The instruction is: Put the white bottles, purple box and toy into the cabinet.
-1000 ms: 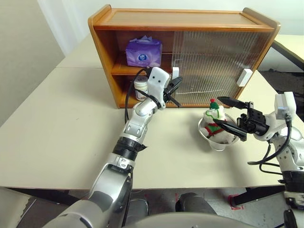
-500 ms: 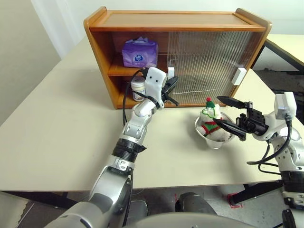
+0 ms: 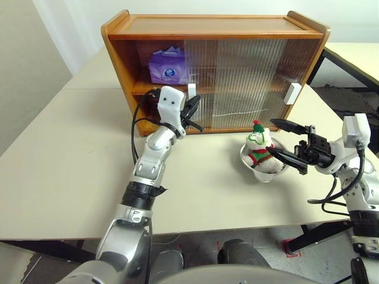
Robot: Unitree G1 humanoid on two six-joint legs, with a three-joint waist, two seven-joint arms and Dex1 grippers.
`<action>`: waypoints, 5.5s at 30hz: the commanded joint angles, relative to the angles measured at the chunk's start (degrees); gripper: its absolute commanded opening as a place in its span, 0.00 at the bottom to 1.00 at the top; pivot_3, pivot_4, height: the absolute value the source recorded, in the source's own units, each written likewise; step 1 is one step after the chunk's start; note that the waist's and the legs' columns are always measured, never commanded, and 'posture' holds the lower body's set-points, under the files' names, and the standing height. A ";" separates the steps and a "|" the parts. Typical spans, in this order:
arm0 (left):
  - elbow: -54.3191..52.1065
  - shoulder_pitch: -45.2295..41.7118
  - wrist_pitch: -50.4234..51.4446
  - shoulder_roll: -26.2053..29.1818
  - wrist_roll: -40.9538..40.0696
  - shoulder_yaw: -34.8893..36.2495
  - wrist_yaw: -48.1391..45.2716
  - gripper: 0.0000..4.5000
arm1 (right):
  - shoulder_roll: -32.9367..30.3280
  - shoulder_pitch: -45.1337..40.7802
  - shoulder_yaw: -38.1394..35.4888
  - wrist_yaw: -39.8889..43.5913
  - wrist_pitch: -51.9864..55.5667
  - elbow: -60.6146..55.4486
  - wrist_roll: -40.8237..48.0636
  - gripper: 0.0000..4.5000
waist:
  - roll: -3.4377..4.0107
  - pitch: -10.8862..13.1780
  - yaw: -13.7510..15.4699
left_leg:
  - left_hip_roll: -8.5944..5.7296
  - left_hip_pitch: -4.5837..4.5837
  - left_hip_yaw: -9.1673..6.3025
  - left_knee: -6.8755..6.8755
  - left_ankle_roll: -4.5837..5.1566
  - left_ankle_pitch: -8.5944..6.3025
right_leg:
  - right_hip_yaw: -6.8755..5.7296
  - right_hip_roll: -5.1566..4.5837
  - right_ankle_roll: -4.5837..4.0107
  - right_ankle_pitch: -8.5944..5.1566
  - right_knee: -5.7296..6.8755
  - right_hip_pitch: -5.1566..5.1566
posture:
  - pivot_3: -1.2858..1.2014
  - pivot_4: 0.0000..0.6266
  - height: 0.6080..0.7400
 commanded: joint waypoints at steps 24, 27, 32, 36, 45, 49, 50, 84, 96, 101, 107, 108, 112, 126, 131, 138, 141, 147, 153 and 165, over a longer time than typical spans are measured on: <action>-3.53 5.61 3.29 9.07 -1.90 13.29 6.72 0.01 | 0.67 -4.49 0.97 2.75 -0.98 4.45 -1.59 1.00 | 0.02 0.01 2.50 | -0.03 -0.01 -0.08 -0.42 -0.25 0.06 | 0.15 0.11 -0.64 0.24 0.17 -0.37 | 0.49 0.00 1.00; -3.89 6.24 3.35 8.88 -3.11 13.00 5.56 0.01 | 0.53 -4.26 0.86 2.73 -0.93 4.31 -1.59 1.00 | 0.02 0.01 2.49 | -0.03 0.00 -0.07 -0.47 -0.28 0.08 | 0.14 0.13 -0.27 0.02 0.18 -0.29 | 0.49 0.00 1.00; -6.39 9.57 2.38 8.60 -10.56 12.09 -3.22 0.13 | 0.30 -3.71 0.71 2.71 -0.98 4.03 -1.58 1.00 | 0.02 0.00 2.49 | -0.03 0.06 -0.07 -0.43 -0.27 0.09 | 0.15 0.12 -0.27 0.02 0.18 -0.24 | 0.49 0.00 1.00; -11.04 14.32 -0.38 11.01 -16.98 10.93 -15.62 0.41 | 0.04 -3.50 0.94 2.47 0.08 4.24 -1.44 1.00 | 0.01 0.00 2.94 | -0.03 0.06 -0.11 -0.44 -0.34 0.04 | 0.16 0.12 -0.56 0.04 0.19 -0.35 | 0.49 0.00 1.00; -17.35 23.52 2.48 22.60 -36.65 18.86 -40.94 1.00 | -1.21 -6.79 -2.76 0.11 1.03 8.61 -0.83 0.71 | 0.03 -0.01 4.72 | 0.03 -0.04 -0.23 -0.53 -0.53 -0.12 | 0.12 0.11 -1.02 -0.05 0.28 -0.62 | 0.50 0.00 1.00; -17.68 26.65 4.15 25.84 -38.94 21.80 -43.91 1.00 | -1.30 -8.93 -6.61 -2.17 1.68 12.08 1.22 0.35 | 0.09 -0.05 4.98 | 0.09 -0.05 -0.26 -0.60 -0.51 -0.14 | 0.12 0.10 -1.06 -0.05 0.31 -0.70 | 0.51 0.00 1.00; -17.95 27.07 4.72 25.93 -39.89 22.39 -44.01 1.00 | -1.27 -9.22 -7.50 -2.92 1.66 12.86 1.49 0.27 | 0.09 -0.05 5.09 | 0.11 -0.07 -0.27 -0.61 -0.50 -0.14 | 0.12 0.09 -1.07 -0.05 0.31 -0.73 | 0.51 0.00 1.00; -27.42 30.69 7.66 24.10 -39.47 17.91 -42.73 1.00 | -6.10 -11.15 -11.15 -18.18 -6.66 24.99 -9.42 0.01 | 0.26 -0.15 5.42 | 0.28 -0.09 -0.22 -0.90 -0.47 -0.13 | 0.10 0.10 -1.14 -0.06 0.34 -0.92 | 0.51 0.00 1.00; -28.82 25.66 10.61 19.78 -47.97 19.48 -40.25 1.00 | -6.92 -13.15 -11.19 -21.55 -7.83 26.80 -11.87 0.01 | 0.28 -0.17 5.36 | 0.28 -0.07 -0.20 -0.90 -0.45 -0.13 | 0.77 0.14 -1.04 -0.03 0.35 -0.91 | 0.51 0.00 1.00; -28.22 24.55 11.12 19.02 -49.08 19.88 -39.89 1.00 | -6.96 -13.35 -11.04 -22.88 -7.07 27.24 -13.04 0.01 | 0.29 -0.17 5.36 | 0.26 -0.04 -0.06 -0.90 -0.40 -0.13 | 1.04 0.19 -0.83 -0.01 0.34 -0.88 | 0.51 0.00 1.00; -27.52 26.50 10.83 20.51 -44.61 17.41 -41.30 1.00 | -6.75 -13.87 -10.39 -24.62 -6.45 27.99 -14.40 0.01 | 0.29 -0.18 5.26 | 0.24 -0.01 0.02 -0.89 -0.35 -0.13 | 1.17 0.19 -0.71 0.01 0.32 -0.88 | 0.51 0.00 1.00; -27.48 26.57 10.87 20.42 -44.42 17.46 -41.00 1.00 | -6.56 -13.97 -10.17 -24.76 -6.38 27.92 -14.62 0.01 | 0.29 -0.17 5.21 | 0.25 0.00 0.02 -0.89 -0.34 -0.13 | 1.18 0.19 -0.71 0.02 0.32 -0.88 | 0.51 0.00 1.00; -27.70 25.95 11.40 20.42 -45.01 18.00 -40.59 1.00 | -6.58 -14.61 -8.90 -25.69 -6.69 28.99 -16.24 0.01 | 0.30 -0.18 5.06 | 0.27 0.01 0.02 -0.90 -0.32 -0.12 | 1.16 0.19 -0.69 0.03 0.33 -0.89 | 0.51 0.00 1.00; -25.67 25.70 12.53 21.72 -43.71 17.16 -42.28 1.00 | -4.74 -16.00 -7.84 -25.47 -6.23 28.83 -16.49 0.01 | 0.37 -0.22 4.39 | 0.29 0.02 0.06 -0.90 -0.32 -0.11 | 1.17 0.17 -0.70 0.05 0.33 -0.92 | 0.51 0.00 1.00; -24.93 25.87 12.39 21.70 -42.86 16.44 -43.11 1.00 | -5.98 -16.38 -8.12 -26.14 -6.74 29.54 -17.42 0.01 | 0.38 -0.23 4.34 | 0.29 0.02 0.07 -0.90 -0.32 -0.11 | 1.17 0.17 -0.70 0.05 0.33 -0.92 | 0.51 0.00 1.00; -25.12 25.78 13.14 22.08 -42.74 15.65 -44.26 1.00 | -9.24 -16.82 -8.75 -26.00 -7.73 32.38 -18.01 0.01 | 0.38 -0.23 4.45 | 0.27 -0.03 0.05 -0.90 -0.31 -0.11 | 1.19 0.14 -0.74 0.06 0.32 -0.94 | 0.50 0.00 1.00; -24.82 25.85 13.29 22.49 -42.45 16.02 -44.55 1.00 | -8.47 -16.31 -8.47 -25.73 -7.88 31.55 -17.56 0.01 | 0.39 -0.23 4.29 | 0.28 -0.02 0.05 -0.94 -0.31 -0.12 | 1.19 0.15 -0.74 0.05 0.32 -0.95 | 0.50 0.00 1.00; -24.50 26.32 13.68 23.58 -41.86 15.87 -44.85 1.00 | -6.79 -15.60 -8.01 -25.22 -7.51 29.98 -17.26 0.01 | 0.39 -0.24 4.06 | 0.28 -0.02 0.05 -0.97 -0.31 -0.11 | 1.19 0.17 -0.72 0.04 0.32 -0.96 | 0.50 0.00 1.00; -24.62 26.80 13.24 23.33 -41.28 15.78 -45.14 1.00 | -6.43 -15.47 -7.95 -24.15 -7.03 29.51 -16.79 0.01 | 0.39 -0.24 3.92 | 0.27 -0.03 0.03 -0.97 -0.31 -0.12 | 1.20 0.15 -0.72 0.04 0.31 -0.97 | 0.50 0.00 1.00; -24.36 27.03 13.07 23.02 -40.87 15.70 -45.30 1.00 | -4.07 -16.45 -6.48 -21.83 -5.57 27.16 -15.39 0.01 | 0.40 -0.24 3.64 | 0.28 -0.02 0.04 -0.99 -0.31 -0.12 | 1.20 0.16 -0.74 0.04 0.31 -0.97 | 0.50 0.00 1.00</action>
